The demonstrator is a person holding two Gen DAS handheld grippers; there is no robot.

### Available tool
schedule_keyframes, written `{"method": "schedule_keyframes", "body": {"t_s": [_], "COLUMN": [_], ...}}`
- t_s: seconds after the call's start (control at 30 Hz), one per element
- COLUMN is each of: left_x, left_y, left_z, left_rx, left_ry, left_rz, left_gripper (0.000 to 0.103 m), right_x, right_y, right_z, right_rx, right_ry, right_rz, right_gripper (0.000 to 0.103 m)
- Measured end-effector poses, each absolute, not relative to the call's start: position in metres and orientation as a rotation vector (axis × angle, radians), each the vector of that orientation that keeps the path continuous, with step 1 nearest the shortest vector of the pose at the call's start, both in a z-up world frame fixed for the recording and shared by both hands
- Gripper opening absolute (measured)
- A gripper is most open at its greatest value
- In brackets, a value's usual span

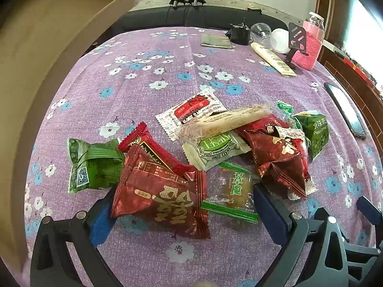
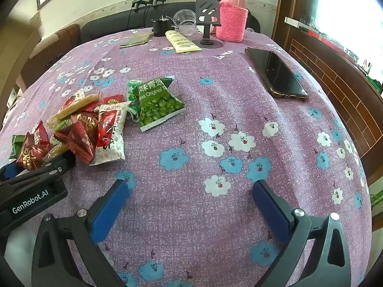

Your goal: Organize snacks

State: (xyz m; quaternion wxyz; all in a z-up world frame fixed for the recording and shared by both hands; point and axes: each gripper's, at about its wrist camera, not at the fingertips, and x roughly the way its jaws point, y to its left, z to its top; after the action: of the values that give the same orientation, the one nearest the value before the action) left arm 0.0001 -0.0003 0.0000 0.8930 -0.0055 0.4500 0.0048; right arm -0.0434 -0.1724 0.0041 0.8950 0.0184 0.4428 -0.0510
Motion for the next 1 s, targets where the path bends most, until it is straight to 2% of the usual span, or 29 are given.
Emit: {"method": "schedule_keyframes", "body": {"t_s": [1.0], "left_x": [0.0000], "left_y": [0.0001], "left_z": [0.0000], "left_rx": [-0.017], "left_ry": [0.932], "left_rz": [0.008], "left_gripper": [0.103], "right_x": [-0.0430], "right_y": [-0.1721], "right_z": [0.0045], "right_rx": [0.038], "right_ry": [0.921], "right_rz": [-0.106], "right_gripper": [0.103]}}
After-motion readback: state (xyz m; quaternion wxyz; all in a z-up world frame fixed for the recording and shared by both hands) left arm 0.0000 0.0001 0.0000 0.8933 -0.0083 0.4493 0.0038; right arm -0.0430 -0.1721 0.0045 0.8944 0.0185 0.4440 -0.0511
